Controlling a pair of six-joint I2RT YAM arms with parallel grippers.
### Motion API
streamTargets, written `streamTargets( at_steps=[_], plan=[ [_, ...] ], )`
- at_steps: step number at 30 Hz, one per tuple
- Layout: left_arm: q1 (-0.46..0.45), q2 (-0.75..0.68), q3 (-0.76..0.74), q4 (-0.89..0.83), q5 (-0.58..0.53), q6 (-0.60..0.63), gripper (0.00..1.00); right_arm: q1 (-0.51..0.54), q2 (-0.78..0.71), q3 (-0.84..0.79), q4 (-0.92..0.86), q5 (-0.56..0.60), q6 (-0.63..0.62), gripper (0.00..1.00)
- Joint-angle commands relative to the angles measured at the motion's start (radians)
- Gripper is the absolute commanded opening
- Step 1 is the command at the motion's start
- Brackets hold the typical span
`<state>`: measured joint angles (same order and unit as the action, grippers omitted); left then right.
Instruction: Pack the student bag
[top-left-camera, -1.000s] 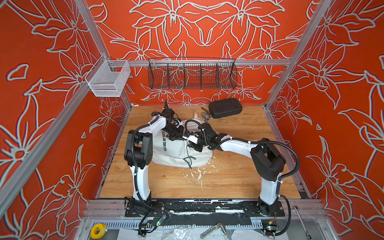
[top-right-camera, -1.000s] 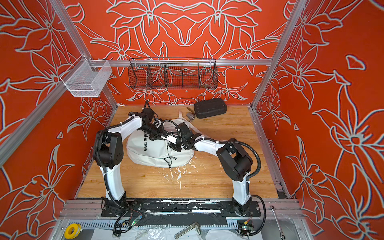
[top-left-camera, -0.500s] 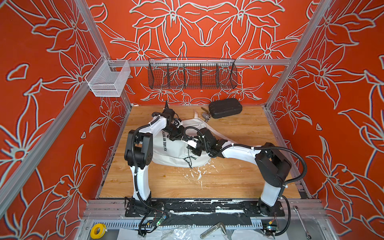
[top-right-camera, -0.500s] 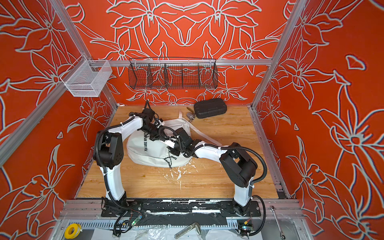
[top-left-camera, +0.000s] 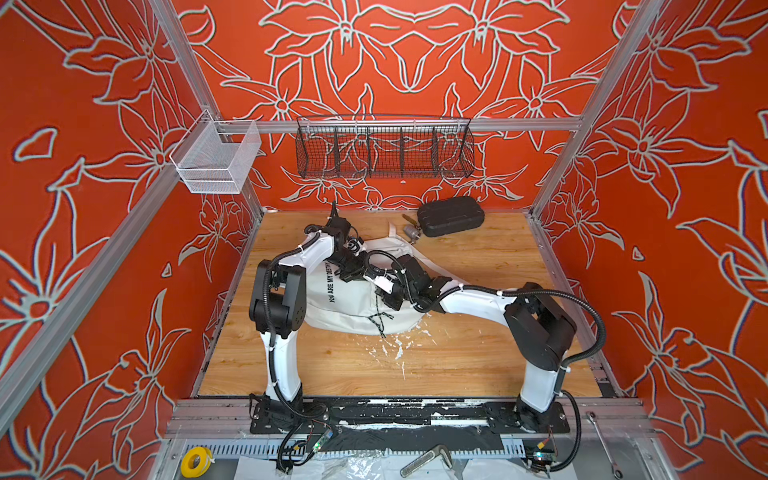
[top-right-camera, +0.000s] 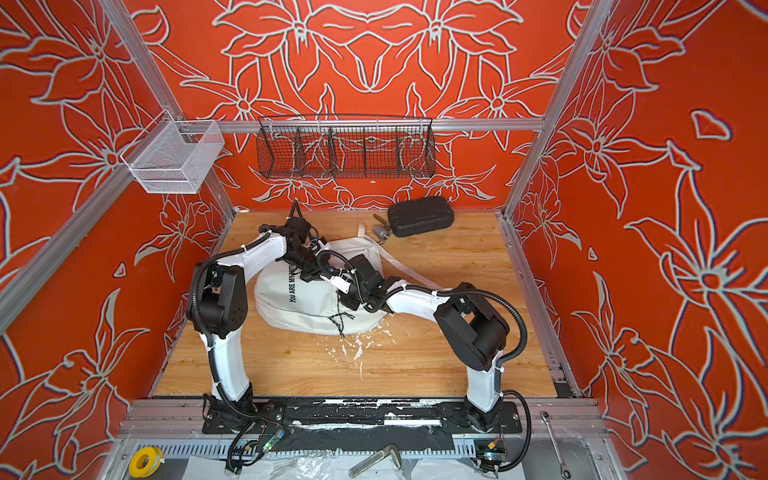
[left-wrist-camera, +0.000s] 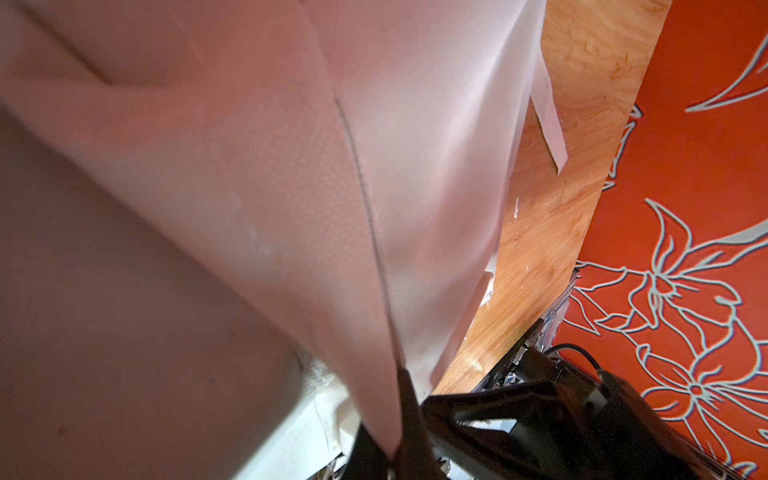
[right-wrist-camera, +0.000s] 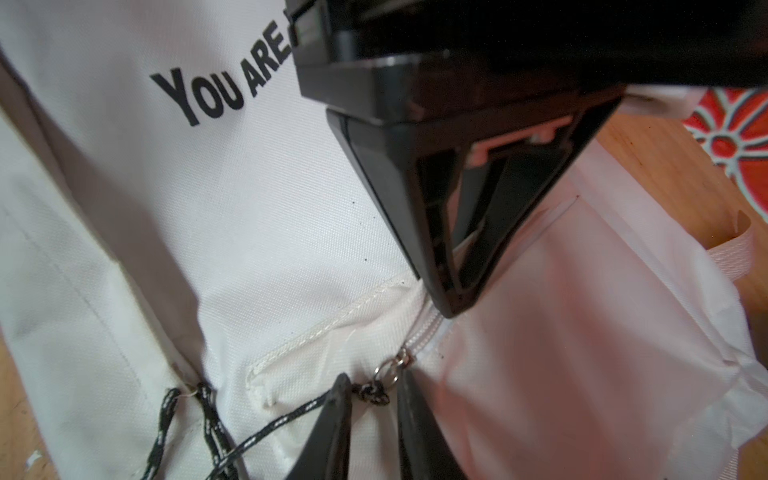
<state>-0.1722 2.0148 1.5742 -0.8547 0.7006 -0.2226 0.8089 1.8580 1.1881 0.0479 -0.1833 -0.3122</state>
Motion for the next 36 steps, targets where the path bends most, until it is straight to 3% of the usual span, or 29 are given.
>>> streamTargets(
  at_steps=[1,8,15,24,32,36],
  plan=[
    [-0.010,-0.035,0.006,-0.003,0.024,0.005,0.00,0.007,0.024,0.040,-0.044,-0.004,0.042,0.22],
    [-0.010,-0.038,0.008,-0.010,0.022,0.010,0.00,0.008,0.035,0.054,-0.062,0.077,0.059,0.13],
    [-0.011,-0.037,0.006,-0.030,0.012,0.032,0.00,0.006,-0.025,-0.015,0.025,0.077,0.038,0.06],
    [-0.010,-0.042,0.012,-0.074,-0.016,0.086,0.00,-0.003,-0.036,-0.043,-0.012,0.056,-0.070,0.00],
    [0.017,-0.026,0.072,-0.137,-0.023,0.142,0.00,-0.004,-0.084,-0.067,-0.169,-0.101,-0.469,0.00],
    [0.053,-0.012,0.114,-0.150,0.038,0.144,0.00,-0.005,-0.099,-0.062,-0.292,-0.186,-0.635,0.00]
  ],
)
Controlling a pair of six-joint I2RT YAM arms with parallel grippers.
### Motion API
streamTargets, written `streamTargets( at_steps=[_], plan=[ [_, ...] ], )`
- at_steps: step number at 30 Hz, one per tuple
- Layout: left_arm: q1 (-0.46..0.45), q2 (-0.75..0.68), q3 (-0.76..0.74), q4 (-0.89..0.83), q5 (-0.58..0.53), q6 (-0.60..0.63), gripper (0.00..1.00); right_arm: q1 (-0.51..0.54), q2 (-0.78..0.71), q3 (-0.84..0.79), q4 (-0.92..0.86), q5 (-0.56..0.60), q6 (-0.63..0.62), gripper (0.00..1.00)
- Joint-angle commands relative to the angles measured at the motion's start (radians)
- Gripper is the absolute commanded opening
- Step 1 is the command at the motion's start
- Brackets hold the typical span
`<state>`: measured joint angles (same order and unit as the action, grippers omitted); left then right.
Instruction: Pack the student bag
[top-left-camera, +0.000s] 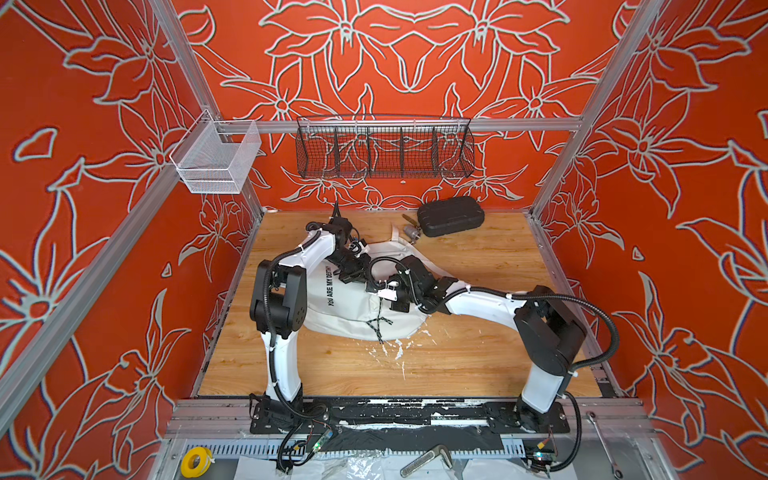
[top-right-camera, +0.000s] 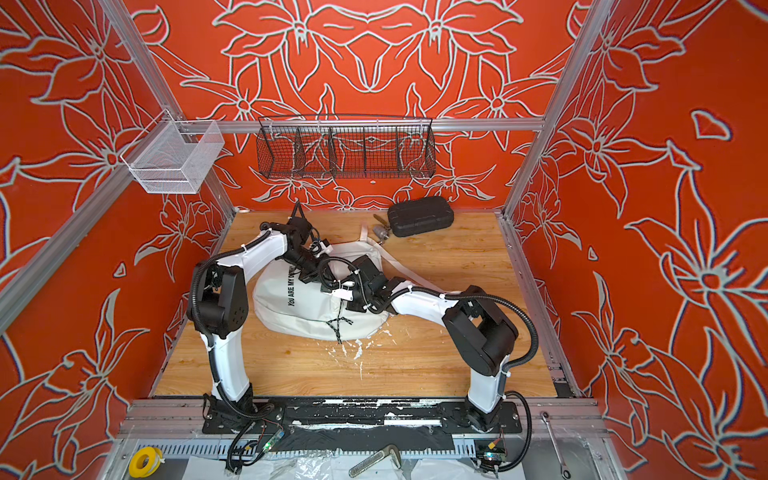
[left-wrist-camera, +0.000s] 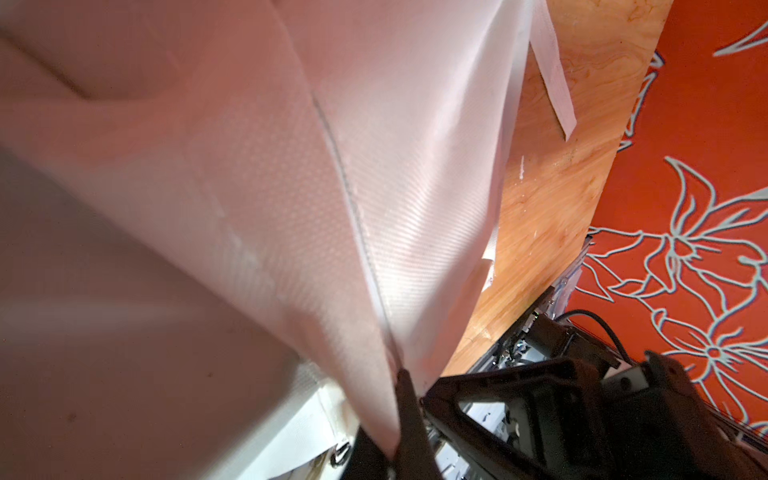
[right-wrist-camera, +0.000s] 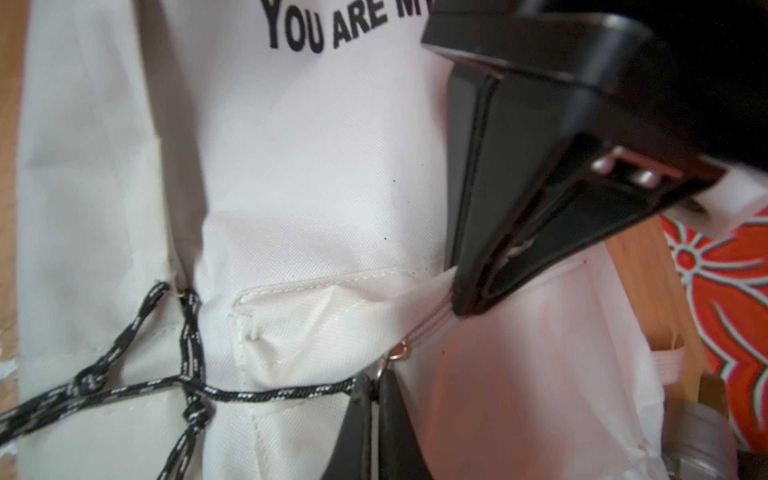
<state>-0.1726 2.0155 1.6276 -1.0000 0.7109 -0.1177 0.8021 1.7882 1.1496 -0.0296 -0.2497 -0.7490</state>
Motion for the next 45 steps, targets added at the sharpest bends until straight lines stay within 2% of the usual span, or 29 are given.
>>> streamTargets(
  at_steps=[1,5,9,15,19,23,29,32,34,36,38,39,41,45],
  plan=[
    [0.057,-0.006,0.078,-0.010,0.044,0.039,0.00,0.003,-0.025,-0.012,-0.259,-0.150,-0.227,0.00],
    [0.058,0.015,0.134,-0.012,0.071,0.033,0.00,0.019,0.013,0.050,-0.429,-0.240,-0.303,0.00],
    [0.058,0.051,0.191,-0.026,0.064,0.039,0.00,0.028,0.041,0.103,-0.536,-0.334,-0.313,0.00],
    [0.051,0.121,0.326,-0.088,-0.060,0.074,0.00,0.045,0.079,0.143,-0.648,-0.388,-0.313,0.00],
    [0.051,0.177,0.428,-0.119,-0.098,0.087,0.00,0.067,0.077,0.134,-0.641,-0.441,-0.303,0.00],
    [0.050,0.232,0.507,-0.116,-0.083,0.062,0.00,0.103,0.122,0.159,-0.687,-0.496,-0.304,0.00],
    [0.037,0.267,0.542,-0.091,-0.100,0.072,0.00,0.119,0.152,0.200,-0.772,-0.561,-0.314,0.00],
    [0.007,0.280,0.559,-0.127,-0.161,0.113,0.00,0.098,0.145,0.162,-0.692,-0.534,-0.228,0.00],
    [-0.011,0.286,0.557,-0.163,-0.199,0.126,0.00,0.063,0.133,0.128,-0.568,-0.550,-0.135,0.00],
    [-0.016,0.266,0.506,-0.161,-0.216,0.110,0.13,0.029,0.124,0.104,-0.461,-0.569,-0.066,0.00],
    [-0.017,0.211,0.409,-0.130,-0.242,0.081,0.35,0.013,0.122,0.097,-0.399,-0.563,-0.046,0.00],
    [-0.016,0.179,0.364,-0.112,-0.248,0.071,0.41,0.008,0.126,0.101,-0.385,-0.554,-0.039,0.00],
    [-0.017,0.096,0.248,-0.071,-0.256,0.046,0.48,-0.007,0.144,0.121,-0.379,-0.557,-0.036,0.00],
    [-0.024,-0.016,0.097,-0.065,-0.264,-0.019,0.49,-0.023,0.161,0.132,-0.343,-0.549,0.000,0.00]
  ],
)
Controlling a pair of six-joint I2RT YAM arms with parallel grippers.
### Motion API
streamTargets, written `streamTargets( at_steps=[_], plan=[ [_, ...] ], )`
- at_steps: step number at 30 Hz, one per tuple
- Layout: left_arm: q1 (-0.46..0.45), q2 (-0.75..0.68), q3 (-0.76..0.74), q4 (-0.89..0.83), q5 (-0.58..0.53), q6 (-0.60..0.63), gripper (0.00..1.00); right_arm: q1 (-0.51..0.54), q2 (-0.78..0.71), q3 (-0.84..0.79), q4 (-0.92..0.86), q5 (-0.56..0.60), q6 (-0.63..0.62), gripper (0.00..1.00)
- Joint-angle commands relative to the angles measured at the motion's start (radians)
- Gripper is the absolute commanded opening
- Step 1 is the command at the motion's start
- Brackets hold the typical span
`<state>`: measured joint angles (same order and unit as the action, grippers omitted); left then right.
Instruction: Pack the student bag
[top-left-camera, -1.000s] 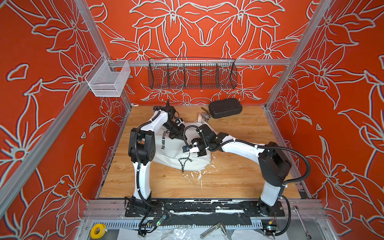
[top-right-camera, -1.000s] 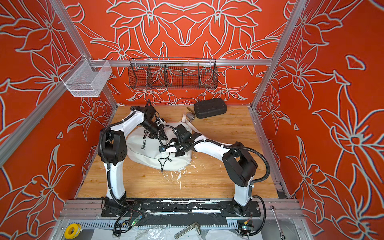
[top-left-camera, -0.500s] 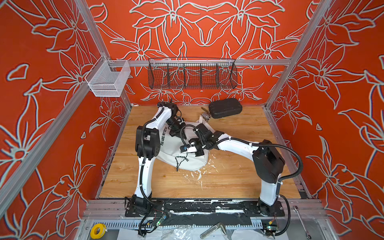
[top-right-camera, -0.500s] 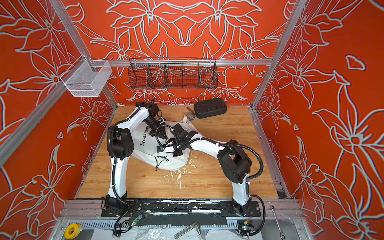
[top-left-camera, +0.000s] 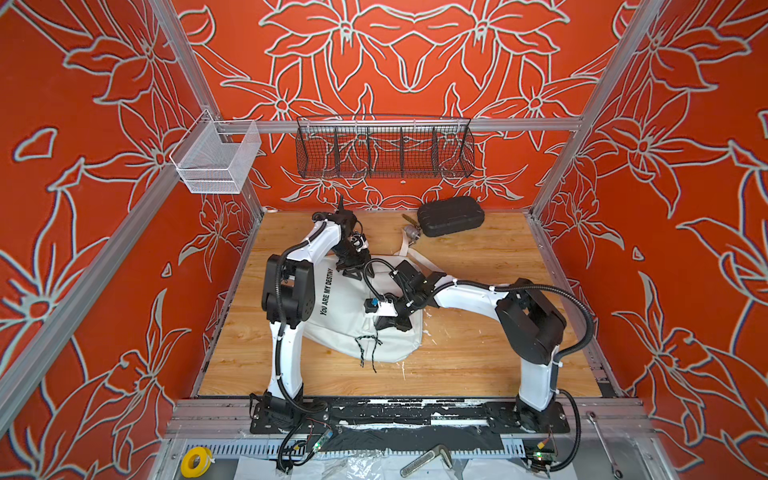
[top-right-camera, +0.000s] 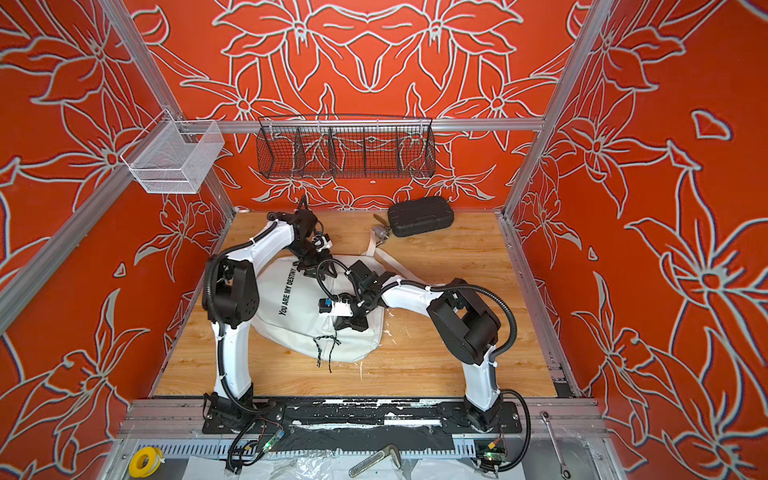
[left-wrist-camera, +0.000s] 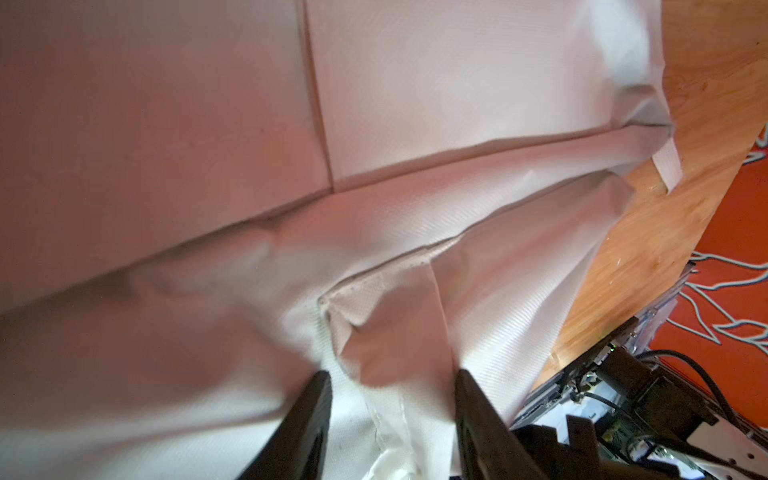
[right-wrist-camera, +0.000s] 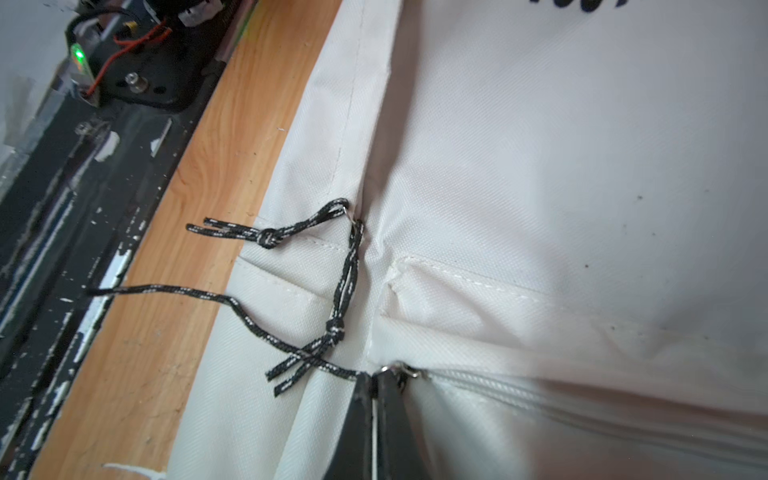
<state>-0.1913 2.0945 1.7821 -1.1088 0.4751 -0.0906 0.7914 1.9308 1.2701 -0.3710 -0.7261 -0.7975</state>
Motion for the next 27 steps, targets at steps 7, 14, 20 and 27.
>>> streamTargets(
  at_steps=[7,14,20,27],
  plan=[
    [-0.065,-0.251,-0.291,0.104,-0.087,-0.171,0.57,-0.042,-0.015,-0.046,0.188,-0.068,0.178,0.00],
    [-0.063,-0.318,-0.374,0.145,-0.073,-0.236,0.59,-0.076,-0.042,-0.113,0.378,-0.055,0.322,0.00],
    [-0.088,-0.432,-0.551,0.204,-0.010,-0.301,0.57,-0.073,-0.044,-0.112,0.346,-0.041,0.286,0.00],
    [-0.122,-0.443,-0.642,0.294,0.010,-0.370,0.52,-0.064,-0.050,-0.092,0.272,-0.032,0.190,0.00]
  ],
)
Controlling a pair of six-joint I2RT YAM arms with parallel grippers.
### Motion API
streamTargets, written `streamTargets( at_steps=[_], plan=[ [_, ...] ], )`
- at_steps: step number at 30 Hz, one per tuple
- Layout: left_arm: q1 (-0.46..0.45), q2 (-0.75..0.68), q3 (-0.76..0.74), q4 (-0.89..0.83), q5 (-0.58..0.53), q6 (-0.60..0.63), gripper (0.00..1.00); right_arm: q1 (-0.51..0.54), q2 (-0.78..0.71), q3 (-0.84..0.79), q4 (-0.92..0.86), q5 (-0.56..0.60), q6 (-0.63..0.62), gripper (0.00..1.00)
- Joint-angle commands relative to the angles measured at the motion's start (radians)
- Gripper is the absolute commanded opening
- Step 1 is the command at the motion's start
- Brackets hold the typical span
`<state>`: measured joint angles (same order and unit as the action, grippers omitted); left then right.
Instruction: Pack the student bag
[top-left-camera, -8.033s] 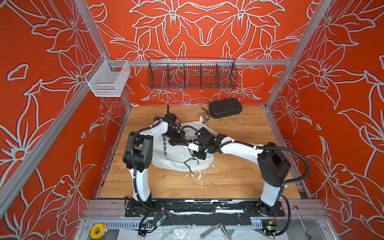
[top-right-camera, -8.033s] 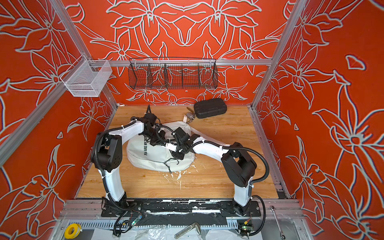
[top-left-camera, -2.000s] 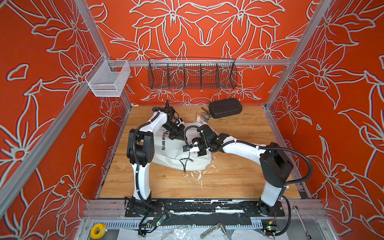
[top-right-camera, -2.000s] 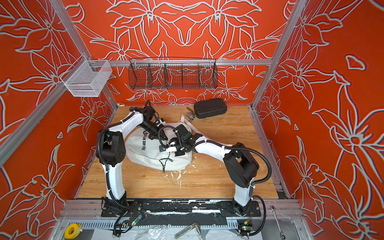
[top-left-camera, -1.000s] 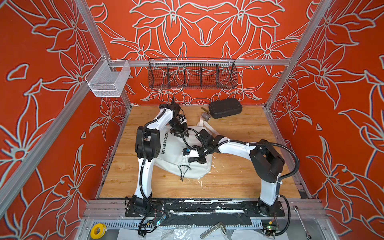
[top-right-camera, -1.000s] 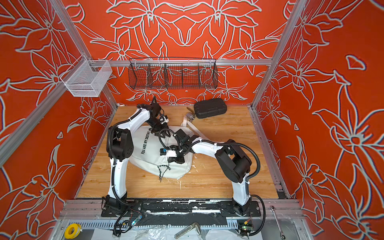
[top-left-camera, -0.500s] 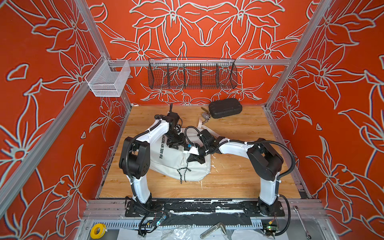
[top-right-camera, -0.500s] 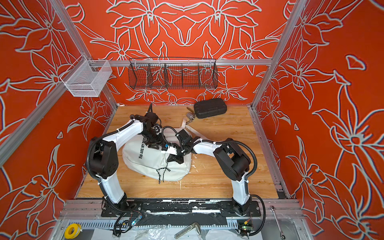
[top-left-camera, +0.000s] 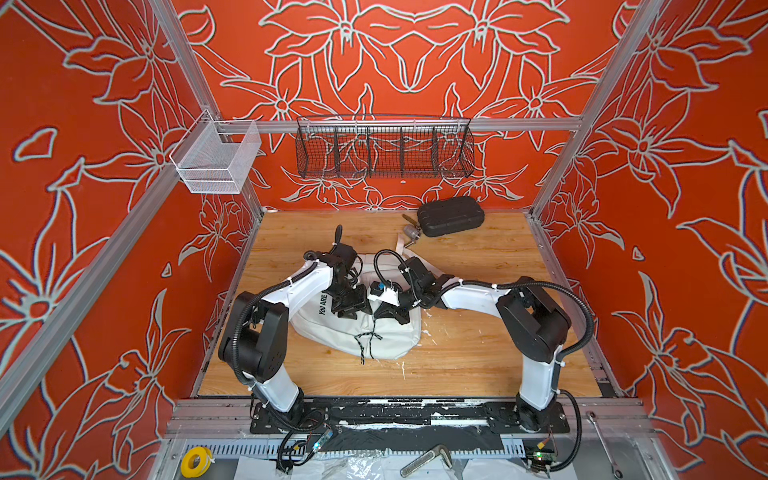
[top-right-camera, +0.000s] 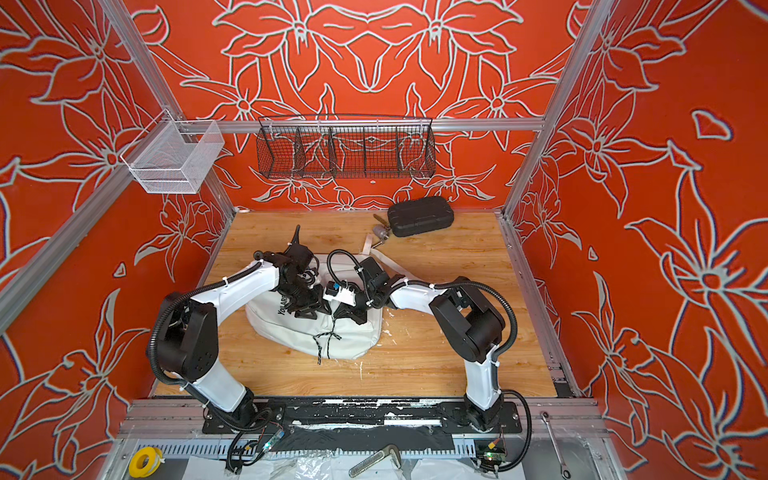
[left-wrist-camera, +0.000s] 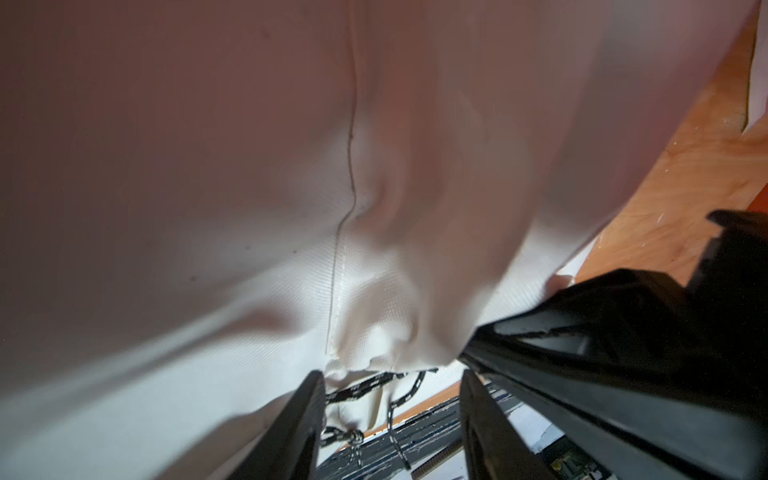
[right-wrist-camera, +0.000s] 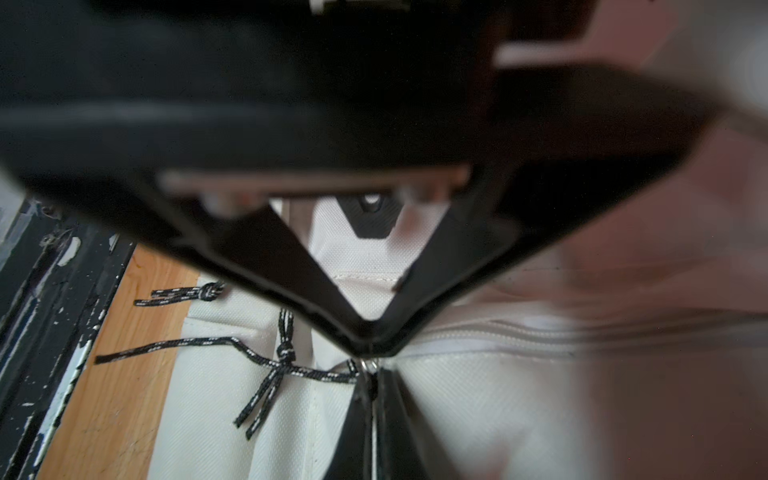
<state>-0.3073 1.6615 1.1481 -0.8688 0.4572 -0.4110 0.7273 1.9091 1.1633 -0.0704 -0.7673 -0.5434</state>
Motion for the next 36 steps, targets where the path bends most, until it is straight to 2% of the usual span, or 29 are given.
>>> streamTargets(
  at_steps=[1,6,10,12,18,21,25,30,33,36],
  plan=[
    [-0.014,-0.006,-0.004,0.057,0.020,-0.051,0.52,0.005,-0.027,0.022,-0.050,0.018,-0.083,0.00],
    [-0.029,0.043,0.012,0.078,0.012,-0.063,0.49,0.021,-0.044,0.010,-0.060,0.031,-0.121,0.00],
    [-0.028,0.069,0.011,0.101,0.009,-0.081,0.29,0.035,-0.049,0.014,-0.088,0.048,-0.149,0.00],
    [-0.029,0.086,0.024,0.096,0.000,-0.081,0.24,0.038,-0.051,0.019,-0.101,0.049,-0.162,0.00],
    [-0.029,0.113,0.079,0.071,0.006,-0.065,0.00,0.068,-0.035,0.066,-0.200,0.083,-0.237,0.00],
    [-0.026,0.106,0.119,0.026,0.007,-0.016,0.00,0.078,-0.023,0.088,-0.271,0.102,-0.269,0.00],
    [0.004,0.104,0.158,-0.026,0.054,0.073,0.00,0.078,-0.035,0.099,-0.360,0.048,-0.339,0.00],
    [0.091,0.105,0.177,-0.019,0.258,0.166,0.00,0.087,-0.012,0.185,-0.589,0.005,-0.447,0.00],
    [0.113,0.112,0.214,-0.051,0.268,0.213,0.00,0.087,-0.011,0.195,-0.647,-0.019,-0.475,0.00],
    [0.134,0.123,0.238,-0.057,0.280,0.232,0.00,0.095,-0.012,0.198,-0.665,-0.106,-0.482,0.00]
  ],
)
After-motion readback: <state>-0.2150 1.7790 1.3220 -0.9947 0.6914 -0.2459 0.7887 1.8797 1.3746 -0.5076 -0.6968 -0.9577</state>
